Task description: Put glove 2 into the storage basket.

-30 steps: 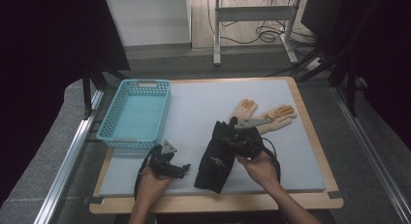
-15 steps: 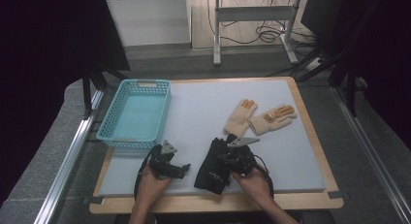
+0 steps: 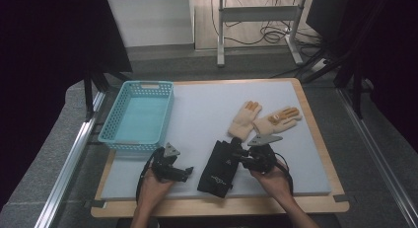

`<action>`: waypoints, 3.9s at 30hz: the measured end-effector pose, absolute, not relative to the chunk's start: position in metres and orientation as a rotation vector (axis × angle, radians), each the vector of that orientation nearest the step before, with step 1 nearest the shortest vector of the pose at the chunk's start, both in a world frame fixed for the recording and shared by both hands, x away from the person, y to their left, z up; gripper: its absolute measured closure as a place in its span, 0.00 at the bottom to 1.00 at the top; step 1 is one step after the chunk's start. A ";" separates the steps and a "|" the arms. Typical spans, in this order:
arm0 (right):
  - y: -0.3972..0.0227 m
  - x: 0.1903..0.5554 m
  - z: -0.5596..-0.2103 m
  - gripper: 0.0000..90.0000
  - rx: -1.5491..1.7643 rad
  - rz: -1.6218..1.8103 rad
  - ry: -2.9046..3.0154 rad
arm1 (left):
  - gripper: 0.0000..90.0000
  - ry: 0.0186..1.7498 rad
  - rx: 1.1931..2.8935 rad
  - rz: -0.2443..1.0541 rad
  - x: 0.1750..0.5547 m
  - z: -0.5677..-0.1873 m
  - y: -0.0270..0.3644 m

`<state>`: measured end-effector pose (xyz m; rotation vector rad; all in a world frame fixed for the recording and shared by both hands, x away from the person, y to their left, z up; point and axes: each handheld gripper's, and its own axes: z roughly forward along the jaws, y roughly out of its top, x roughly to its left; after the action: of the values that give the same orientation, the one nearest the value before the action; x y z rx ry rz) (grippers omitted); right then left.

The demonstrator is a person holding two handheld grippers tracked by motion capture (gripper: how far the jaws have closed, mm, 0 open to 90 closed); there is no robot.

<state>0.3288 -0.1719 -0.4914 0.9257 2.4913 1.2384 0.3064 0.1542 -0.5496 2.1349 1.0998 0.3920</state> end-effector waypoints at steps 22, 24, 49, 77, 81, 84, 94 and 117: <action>-0.159 0.314 -0.533 0.99 0.833 1.229 2.681 | 0.00 1.218 2.092 0.452 0.300 -0.552 0.194; -0.154 0.316 -0.533 0.99 0.830 1.230 2.680 | 0.00 1.228 2.087 0.464 0.300 -0.552 0.196; -0.184 0.343 -0.517 0.71 0.898 1.126 2.508 | 0.00 1.254 2.080 0.431 0.303 -0.553 0.198; -0.263 0.357 -0.530 0.29 1.073 1.000 2.336 | 0.00 1.205 2.090 0.410 0.292 -0.538 0.203; -0.263 0.357 -0.530 0.29 1.073 0.999 2.335 | 0.01 1.147 2.055 0.348 0.284 -0.519 0.206; -0.263 0.357 -0.530 0.29 1.072 0.998 2.334 | 0.01 1.093 2.063 0.337 0.281 -0.506 0.195; -0.262 0.357 -0.530 0.28 1.073 0.996 2.331 | 0.00 0.942 2.178 0.282 0.306 -0.495 0.127; -0.262 0.357 -0.530 0.28 1.073 0.995 2.330 | 0.00 0.898 2.434 0.264 0.344 -0.529 0.058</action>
<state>0.3570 -0.2624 -0.5304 1.0729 2.3302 0.9948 0.3438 0.0584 -0.5293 2.4342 0.8983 0.2643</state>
